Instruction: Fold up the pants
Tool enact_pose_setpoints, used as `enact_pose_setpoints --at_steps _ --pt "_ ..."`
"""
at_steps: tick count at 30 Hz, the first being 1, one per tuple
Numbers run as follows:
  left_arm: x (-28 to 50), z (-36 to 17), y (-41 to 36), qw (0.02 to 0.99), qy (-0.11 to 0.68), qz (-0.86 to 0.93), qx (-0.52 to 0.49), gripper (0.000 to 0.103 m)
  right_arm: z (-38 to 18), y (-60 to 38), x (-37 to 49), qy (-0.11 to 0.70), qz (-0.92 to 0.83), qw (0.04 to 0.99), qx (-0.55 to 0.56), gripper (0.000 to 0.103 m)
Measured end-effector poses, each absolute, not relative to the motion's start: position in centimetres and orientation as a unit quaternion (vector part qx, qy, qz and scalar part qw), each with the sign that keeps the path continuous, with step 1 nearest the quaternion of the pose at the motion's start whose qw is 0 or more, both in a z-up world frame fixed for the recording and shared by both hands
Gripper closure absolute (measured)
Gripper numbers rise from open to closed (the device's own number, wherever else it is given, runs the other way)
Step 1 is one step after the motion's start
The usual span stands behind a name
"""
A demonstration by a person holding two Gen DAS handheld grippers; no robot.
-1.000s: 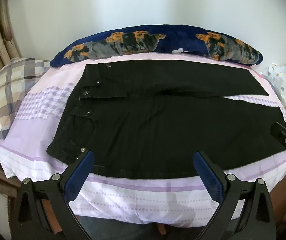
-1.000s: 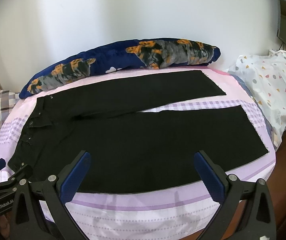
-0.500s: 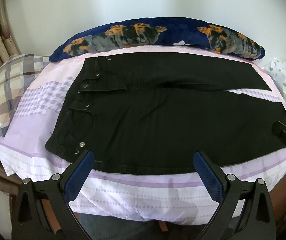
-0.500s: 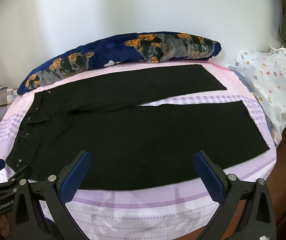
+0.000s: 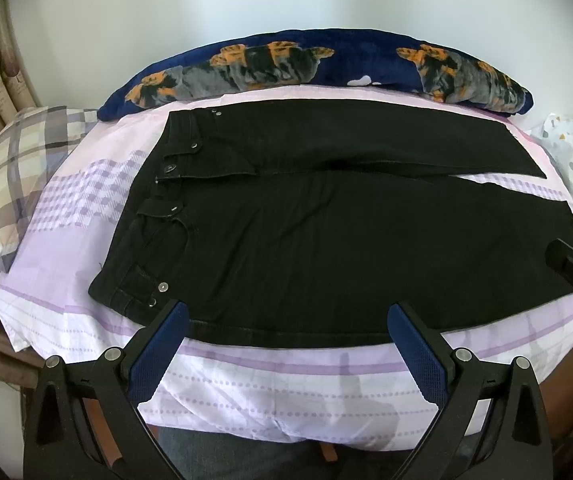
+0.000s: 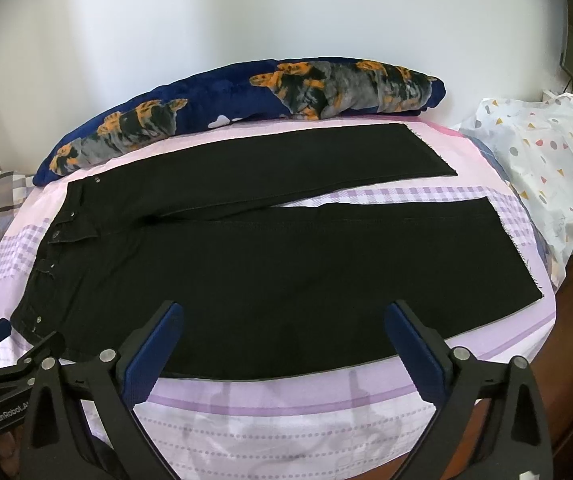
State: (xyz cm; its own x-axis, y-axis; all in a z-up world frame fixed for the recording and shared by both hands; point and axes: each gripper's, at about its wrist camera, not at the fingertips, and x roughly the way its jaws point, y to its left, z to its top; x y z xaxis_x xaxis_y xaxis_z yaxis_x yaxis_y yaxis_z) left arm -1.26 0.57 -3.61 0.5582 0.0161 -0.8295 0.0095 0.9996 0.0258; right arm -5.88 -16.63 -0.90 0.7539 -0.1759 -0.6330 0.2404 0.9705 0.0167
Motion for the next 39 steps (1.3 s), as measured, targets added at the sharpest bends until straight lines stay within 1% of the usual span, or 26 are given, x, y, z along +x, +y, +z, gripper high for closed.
enact_pose_setpoints --at_steps 8,14,20,24,26,28,32,34,35,36,39 --pt "-1.0 -4.0 0.8 0.88 0.475 0.003 0.012 0.004 -1.0 -16.8 -5.6 0.335 -0.114 0.934 0.049 0.004" --pt "-0.5 -4.3 1.2 0.878 0.478 0.003 0.01 0.004 -1.0 -16.9 -4.9 0.336 -0.115 0.934 0.047 0.006" --pt "0.7 -4.7 2.0 0.877 0.481 -0.004 0.005 0.004 -0.7 -17.1 -3.7 0.335 -0.11 0.935 0.05 0.007" --pt "2.3 -4.9 3.3 0.877 0.48 -0.012 -0.009 0.005 -0.8 -17.9 -2.2 0.348 -0.103 0.929 0.066 0.007" --pt "3.3 -4.9 4.2 0.878 0.479 -0.013 -0.016 0.009 -0.9 -18.3 -1.1 0.354 -0.098 0.927 0.073 0.007" --pt "4.9 -4.9 5.6 0.878 0.478 -0.01 -0.025 0.017 -0.9 -18.7 -0.1 0.355 -0.092 0.927 0.08 0.007" --pt "8.6 -5.0 9.8 0.879 0.473 0.001 -0.059 0.027 -0.7 -19.7 2.2 0.351 -0.042 0.927 0.129 0.008" --pt "10.8 -5.2 12.5 0.876 0.473 -0.004 -0.094 0.037 -0.6 -20.1 3.4 0.345 -0.02 0.925 0.158 0.008" --pt "12.0 -5.4 14.0 0.873 0.473 -0.01 -0.116 0.039 -0.7 -20.3 4.2 0.345 -0.014 0.923 0.169 0.008" --pt "13.5 -5.7 15.7 0.868 0.474 -0.021 -0.144 0.044 -0.7 -20.3 5.1 0.346 -0.009 0.921 0.176 0.008" --pt "16.6 -6.4 19.2 0.857 0.47 -0.047 -0.208 0.052 -1.0 -20.0 7.4 0.35 -0.003 0.919 0.183 0.008"
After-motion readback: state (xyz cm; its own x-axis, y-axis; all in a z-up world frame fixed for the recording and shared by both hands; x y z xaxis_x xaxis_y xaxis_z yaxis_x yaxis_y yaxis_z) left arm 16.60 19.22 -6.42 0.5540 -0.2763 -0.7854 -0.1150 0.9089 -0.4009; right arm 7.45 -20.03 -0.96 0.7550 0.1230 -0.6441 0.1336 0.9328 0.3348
